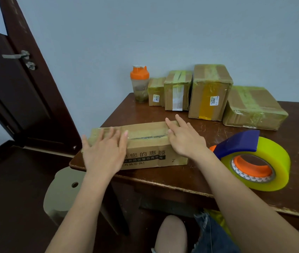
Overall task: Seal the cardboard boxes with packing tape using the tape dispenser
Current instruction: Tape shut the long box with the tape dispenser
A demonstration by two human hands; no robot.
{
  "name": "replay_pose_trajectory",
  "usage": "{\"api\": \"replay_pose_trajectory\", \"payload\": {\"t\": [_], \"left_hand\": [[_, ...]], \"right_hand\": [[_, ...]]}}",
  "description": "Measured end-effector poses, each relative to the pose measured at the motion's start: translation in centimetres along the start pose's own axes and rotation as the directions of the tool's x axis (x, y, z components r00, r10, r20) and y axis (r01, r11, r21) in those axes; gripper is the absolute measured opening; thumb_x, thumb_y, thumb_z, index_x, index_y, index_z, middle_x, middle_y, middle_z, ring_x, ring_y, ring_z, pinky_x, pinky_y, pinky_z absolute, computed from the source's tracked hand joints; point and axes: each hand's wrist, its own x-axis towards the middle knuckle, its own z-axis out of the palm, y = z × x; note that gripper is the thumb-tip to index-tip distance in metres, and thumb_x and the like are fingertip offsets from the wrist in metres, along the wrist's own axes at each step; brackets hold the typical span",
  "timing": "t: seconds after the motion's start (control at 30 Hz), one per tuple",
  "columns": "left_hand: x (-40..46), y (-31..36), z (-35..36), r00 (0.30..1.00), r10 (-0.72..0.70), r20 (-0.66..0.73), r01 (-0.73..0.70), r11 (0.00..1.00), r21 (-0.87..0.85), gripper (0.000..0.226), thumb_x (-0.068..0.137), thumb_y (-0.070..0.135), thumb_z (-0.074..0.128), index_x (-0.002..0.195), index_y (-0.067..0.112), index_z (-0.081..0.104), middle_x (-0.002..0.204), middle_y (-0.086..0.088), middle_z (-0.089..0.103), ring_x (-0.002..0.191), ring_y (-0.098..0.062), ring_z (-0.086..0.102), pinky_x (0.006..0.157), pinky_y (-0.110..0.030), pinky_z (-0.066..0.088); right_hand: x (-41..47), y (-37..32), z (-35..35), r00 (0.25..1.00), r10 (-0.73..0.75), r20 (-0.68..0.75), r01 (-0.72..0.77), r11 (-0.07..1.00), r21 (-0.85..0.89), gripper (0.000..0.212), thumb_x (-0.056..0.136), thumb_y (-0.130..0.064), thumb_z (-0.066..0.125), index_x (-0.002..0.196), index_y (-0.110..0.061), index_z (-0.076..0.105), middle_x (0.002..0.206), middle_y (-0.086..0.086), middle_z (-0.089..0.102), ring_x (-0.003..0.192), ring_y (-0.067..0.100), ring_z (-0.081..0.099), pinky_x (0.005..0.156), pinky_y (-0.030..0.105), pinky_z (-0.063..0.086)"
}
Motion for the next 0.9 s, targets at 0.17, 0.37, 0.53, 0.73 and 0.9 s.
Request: {"api": "replay_pose_trajectory", "payload": {"t": [0.17, 0.37, 0.53, 0.73, 0.9], "left_hand": [[-0.6, -2.4, 0.7, 0.957, -0.211, -0.201, 0.143, 0.941, -0.306, 0.049, 0.104, 0.038, 0.026, 0.140, 0.018, 0.053, 0.155, -0.004, 0.037, 0.146, -0.025, 0.025, 0.118, -0.054, 0.015], [-0.5, -3.3, 0.8, 0.857, -0.516, 0.006, 0.237, 0.383, -0.893, 0.040, 0.102, 0.028, 0.047, 0.140, 0.022, 0.053, 0.144, 0.004, 0.050, 0.134, -0.017, 0.043, 0.113, -0.043, 0.037], [2.8, -5.1, -0.2, 0.894, -0.422, 0.150, 0.367, 0.496, -0.787, 0.043, 0.095, 0.031, 0.051, 0.138, 0.030, 0.054, 0.141, 0.010, 0.051, 0.133, -0.019, 0.042, 0.112, -0.041, 0.034], [4.8, -5.8, 0.5, 0.941, -0.208, 0.266, 0.320, 0.306, -0.897, 0.048, 0.104, 0.023, 0.045, 0.150, 0.023, 0.036, 0.153, 0.006, 0.037, 0.134, -0.013, 0.038, 0.114, -0.033, 0.028], [5.5, -5.5, 1.2, 0.942, -0.290, 0.166, 0.264, 0.343, -0.901, 0.043, 0.102, 0.017, 0.050, 0.145, 0.020, 0.046, 0.147, 0.005, 0.045, 0.130, -0.012, 0.042, 0.108, -0.028, 0.034]], "right_hand": [[-0.3, -0.1, 0.4, 0.995, -0.011, -0.096, 0.029, 0.981, 0.191, 0.049, 0.104, -0.022, 0.028, 0.152, -0.031, 0.028, 0.164, -0.006, 0.002, 0.147, 0.025, 0.018, 0.113, 0.045, 0.026], [0.3, 0.1, 0.3, 0.993, 0.069, -0.097, -0.025, 0.917, 0.398, 0.062, 0.099, -0.004, 0.034, 0.156, -0.018, 0.012, 0.164, -0.004, 0.002, 0.149, 0.015, 0.007, 0.119, 0.037, 0.011], [1.6, 0.3, -0.2, 0.987, 0.163, -0.016, -0.122, 0.802, 0.585, 0.062, 0.096, -0.004, 0.032, 0.155, -0.014, 0.018, 0.157, -0.002, 0.011, 0.144, 0.024, 0.020, 0.114, 0.036, 0.020], [2.5, 0.8, 0.6, 0.980, 0.198, -0.028, -0.127, 0.725, 0.677, 0.050, 0.103, -0.026, 0.042, 0.151, -0.031, 0.029, 0.155, 0.001, 0.024, 0.138, 0.022, 0.030, 0.108, 0.032, 0.028], [2.8, 1.1, 0.8, 0.975, 0.219, -0.030, -0.134, 0.693, 0.708, 0.048, 0.104, -0.028, 0.040, 0.149, -0.036, 0.030, 0.155, 0.002, 0.027, 0.136, 0.023, 0.033, 0.114, 0.043, 0.032]]}}
